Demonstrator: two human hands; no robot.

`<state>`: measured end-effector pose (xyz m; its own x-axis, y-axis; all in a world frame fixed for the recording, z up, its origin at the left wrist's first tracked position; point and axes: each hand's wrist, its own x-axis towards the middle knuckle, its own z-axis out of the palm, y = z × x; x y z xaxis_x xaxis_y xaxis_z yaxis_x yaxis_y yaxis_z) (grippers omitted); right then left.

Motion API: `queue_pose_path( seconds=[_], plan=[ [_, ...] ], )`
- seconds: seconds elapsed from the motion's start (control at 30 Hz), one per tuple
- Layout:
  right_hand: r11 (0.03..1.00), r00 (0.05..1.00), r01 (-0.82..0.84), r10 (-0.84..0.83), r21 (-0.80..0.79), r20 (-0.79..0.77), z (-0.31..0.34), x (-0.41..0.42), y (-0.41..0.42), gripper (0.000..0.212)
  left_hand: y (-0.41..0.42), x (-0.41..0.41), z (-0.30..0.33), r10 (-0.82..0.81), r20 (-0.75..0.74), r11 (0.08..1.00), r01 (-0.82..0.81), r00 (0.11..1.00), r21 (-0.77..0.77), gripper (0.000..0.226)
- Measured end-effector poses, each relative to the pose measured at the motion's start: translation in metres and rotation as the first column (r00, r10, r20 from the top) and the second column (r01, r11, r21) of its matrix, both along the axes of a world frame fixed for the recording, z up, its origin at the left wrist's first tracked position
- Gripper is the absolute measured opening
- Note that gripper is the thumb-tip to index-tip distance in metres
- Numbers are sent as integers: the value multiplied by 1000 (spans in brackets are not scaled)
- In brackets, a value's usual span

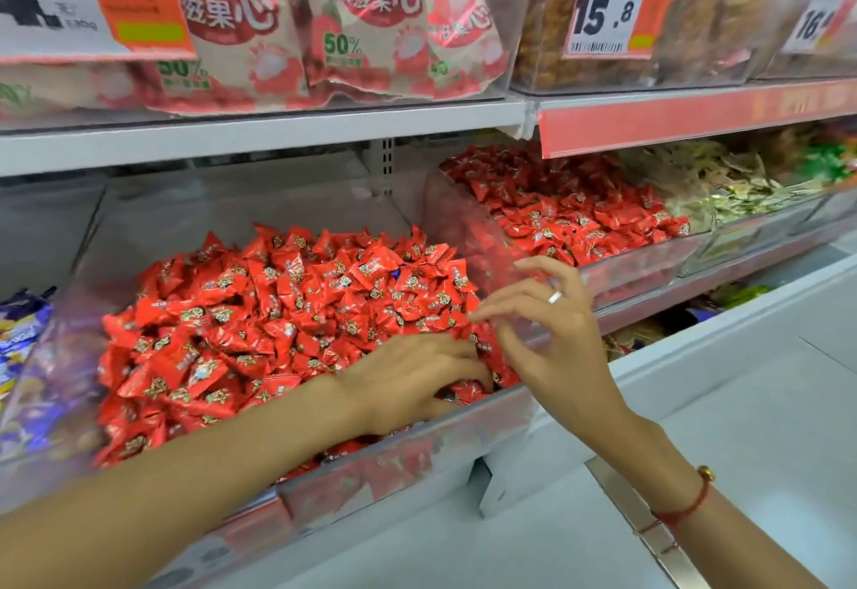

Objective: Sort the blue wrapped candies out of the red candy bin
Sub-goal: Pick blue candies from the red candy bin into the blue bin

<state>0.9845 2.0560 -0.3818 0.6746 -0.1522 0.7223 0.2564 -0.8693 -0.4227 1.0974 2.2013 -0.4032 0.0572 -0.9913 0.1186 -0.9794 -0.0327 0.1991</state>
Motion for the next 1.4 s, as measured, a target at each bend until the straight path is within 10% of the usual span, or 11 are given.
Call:
queue_pose_path(
  seconds=[0.4,0.57,0.7,0.87,1.4],
  plan=[
    [990,995,9,-23,-140,-100,7,-3,-1,21,71,38,51,382,128,907,-344,915,-244,31],
    [989,987,-4,-20,-149,-158,9,-2,0,21,78,54,61,570,286,812,-582,771,-50,48],
    [995,993,-9,-3,-96,-117,5,-1,0,25,59,23,57,375,86,920,-360,923,-151,47],
    [998,996,2,-7,-57,-94,5,-2,1,31,13,-18,32,129,-157,987,-112,979,111,34],
    [999,999,6,-8,-49,-46,3,1,2,37,72,30,67,486,302,874,-446,820,-194,31]
  ],
)
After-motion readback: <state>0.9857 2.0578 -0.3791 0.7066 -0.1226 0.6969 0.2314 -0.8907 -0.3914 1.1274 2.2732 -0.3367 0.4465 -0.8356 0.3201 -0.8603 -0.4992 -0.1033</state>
